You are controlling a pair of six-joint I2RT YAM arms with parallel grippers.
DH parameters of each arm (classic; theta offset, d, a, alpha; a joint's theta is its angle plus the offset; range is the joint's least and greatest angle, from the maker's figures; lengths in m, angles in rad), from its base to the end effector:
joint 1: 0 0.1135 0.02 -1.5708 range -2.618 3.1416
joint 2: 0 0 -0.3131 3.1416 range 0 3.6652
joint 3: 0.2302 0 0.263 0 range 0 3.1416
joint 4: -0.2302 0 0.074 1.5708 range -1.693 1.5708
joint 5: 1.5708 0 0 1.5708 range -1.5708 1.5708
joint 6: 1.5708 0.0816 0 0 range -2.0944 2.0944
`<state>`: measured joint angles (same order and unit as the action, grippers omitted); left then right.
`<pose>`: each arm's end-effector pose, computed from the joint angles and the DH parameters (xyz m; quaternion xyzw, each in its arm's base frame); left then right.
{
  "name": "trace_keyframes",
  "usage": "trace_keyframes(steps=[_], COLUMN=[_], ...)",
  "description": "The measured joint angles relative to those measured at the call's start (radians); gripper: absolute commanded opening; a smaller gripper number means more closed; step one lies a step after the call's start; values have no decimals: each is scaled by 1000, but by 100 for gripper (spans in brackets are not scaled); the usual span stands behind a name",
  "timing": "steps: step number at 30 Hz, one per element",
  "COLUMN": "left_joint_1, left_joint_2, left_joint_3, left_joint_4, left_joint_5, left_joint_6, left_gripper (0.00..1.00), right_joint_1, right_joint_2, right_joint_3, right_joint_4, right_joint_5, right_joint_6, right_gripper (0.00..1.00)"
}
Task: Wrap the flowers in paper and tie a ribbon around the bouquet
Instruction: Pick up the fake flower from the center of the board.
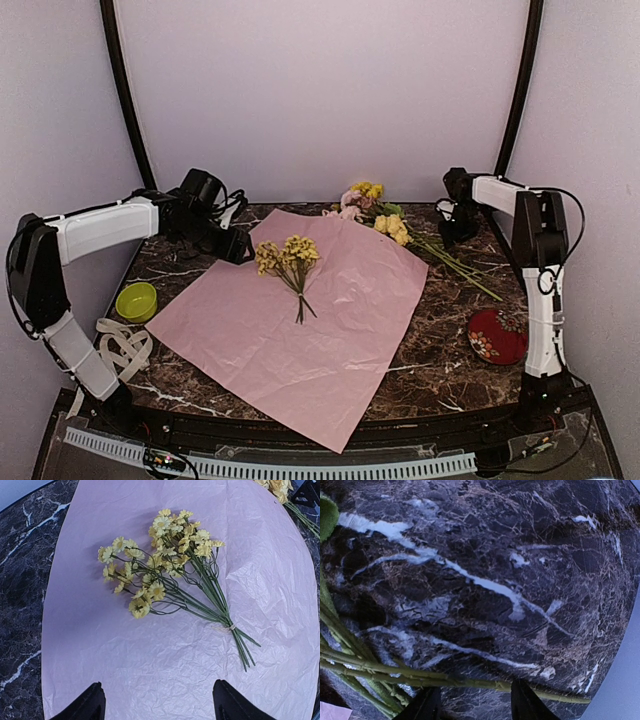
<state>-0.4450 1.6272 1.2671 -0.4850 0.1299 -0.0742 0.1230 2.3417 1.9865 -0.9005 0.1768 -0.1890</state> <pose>0.3576 -0.1823 0.2762 0.1946 0.9127 -0.1496 0.3267 0.5446 0.0529 0.1586 -0.1392 0.9740 -0.0923 0.1533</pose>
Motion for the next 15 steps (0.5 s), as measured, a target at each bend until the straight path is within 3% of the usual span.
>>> trace_keyframes(steps=[15], left_joint_1=[5], left_joint_2=[29], left_joint_3=[0], left_joint_4=[-3], left_joint_5=[2], left_joint_6=[0], left_gripper=[76], right_joint_1=[-5], right_joint_2=[56], right_joint_3=[63], right_joint_4=[26], right_joint_5=[-20], right_joint_6=[-66], right_gripper=[49])
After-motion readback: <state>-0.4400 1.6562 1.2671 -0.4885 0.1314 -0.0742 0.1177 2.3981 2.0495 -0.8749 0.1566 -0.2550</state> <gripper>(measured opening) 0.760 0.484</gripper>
